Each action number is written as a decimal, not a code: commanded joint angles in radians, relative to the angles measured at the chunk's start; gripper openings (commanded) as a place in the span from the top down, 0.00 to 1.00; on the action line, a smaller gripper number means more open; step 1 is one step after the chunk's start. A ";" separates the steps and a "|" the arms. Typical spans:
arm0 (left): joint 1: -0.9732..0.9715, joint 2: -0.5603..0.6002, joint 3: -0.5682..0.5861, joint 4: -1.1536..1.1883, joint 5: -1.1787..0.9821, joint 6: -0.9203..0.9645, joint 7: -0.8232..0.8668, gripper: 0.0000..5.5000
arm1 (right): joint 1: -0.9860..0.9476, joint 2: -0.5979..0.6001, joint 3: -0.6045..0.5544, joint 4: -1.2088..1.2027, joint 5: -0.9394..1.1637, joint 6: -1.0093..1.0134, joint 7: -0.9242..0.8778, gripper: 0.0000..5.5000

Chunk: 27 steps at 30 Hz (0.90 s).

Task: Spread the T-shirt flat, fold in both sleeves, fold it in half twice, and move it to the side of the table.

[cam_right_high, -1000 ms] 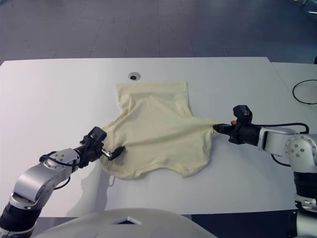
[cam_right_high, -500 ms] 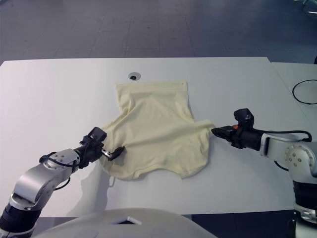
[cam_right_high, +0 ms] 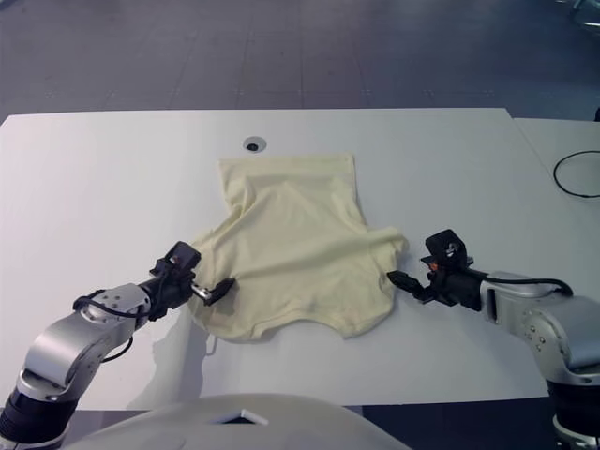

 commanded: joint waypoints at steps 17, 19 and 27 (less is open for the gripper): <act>0.041 0.000 -0.023 0.036 0.037 0.065 0.010 0.02 | -0.021 0.174 -0.132 -0.019 -0.002 0.117 -0.038 0.02; 0.050 -0.002 -0.017 0.032 0.037 0.065 0.013 0.02 | -0.022 0.156 -0.156 -0.016 -0.005 0.131 -0.030 0.02; 0.076 -0.007 0.001 0.010 0.033 0.068 0.022 0.02 | -0.007 0.399 -0.377 -0.018 0.150 0.384 -0.086 0.02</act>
